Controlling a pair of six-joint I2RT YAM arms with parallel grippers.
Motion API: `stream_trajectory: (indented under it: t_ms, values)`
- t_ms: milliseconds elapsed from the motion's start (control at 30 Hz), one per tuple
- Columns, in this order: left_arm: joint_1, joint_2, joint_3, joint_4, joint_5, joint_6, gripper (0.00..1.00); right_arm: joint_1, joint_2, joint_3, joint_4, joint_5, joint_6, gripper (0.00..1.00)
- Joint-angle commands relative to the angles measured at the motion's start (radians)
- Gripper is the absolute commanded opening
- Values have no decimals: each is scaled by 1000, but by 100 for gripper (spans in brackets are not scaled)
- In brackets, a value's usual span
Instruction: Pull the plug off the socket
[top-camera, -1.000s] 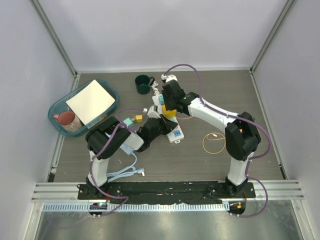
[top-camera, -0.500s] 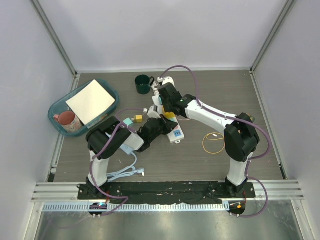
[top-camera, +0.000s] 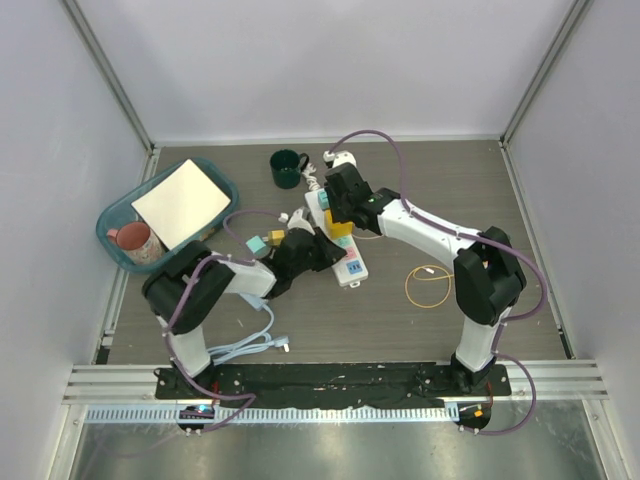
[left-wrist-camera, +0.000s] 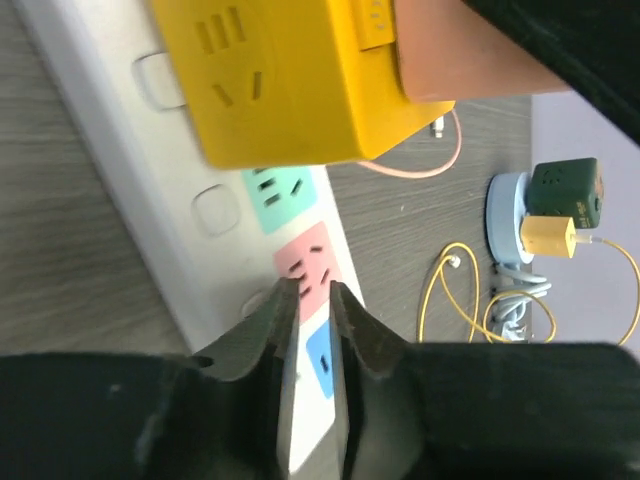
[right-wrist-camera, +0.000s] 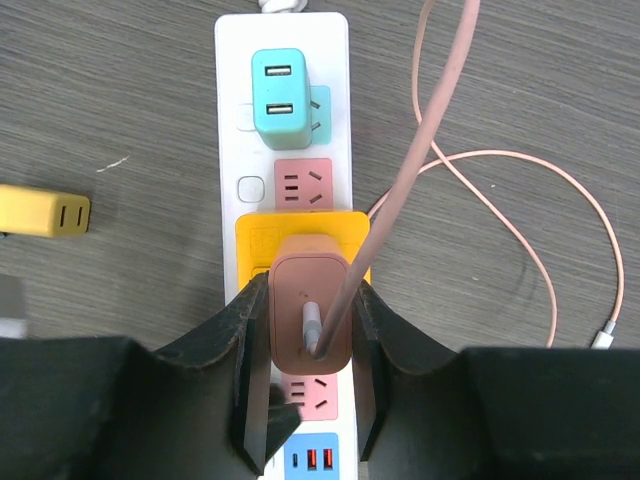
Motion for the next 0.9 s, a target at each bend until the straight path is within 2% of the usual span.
stream_trajectory:
  t_ms: [0, 67, 167, 300, 467, 600, 867]
  values:
    - [27, -166, -1, -415, 41, 112, 36, 0, -73, -4, 64, -18, 31, 1]
    - [27, -249, 17, -489, 35, 128, 42, -2, -76, -4, 68, -21, 31, 1]
    - [47, -321, 37, -561, 27, 142, 46, -2, -81, -6, 75, -35, 37, 1]
    - [140, -366, 42, -552, 41, 137, 51, -2, -93, -12, 81, -46, 39, 1]
    - [185, -306, 155, -586, 72, 208, 52, -2, -98, -10, 88, -66, 43, 1]
    - [194, -254, 200, -540, 133, 212, 55, -2, -98, -1, 88, -70, 45, 1]
    - [196, -159, 267, -540, 118, 222, 55, -2, -94, 5, 90, -75, 52, 1]
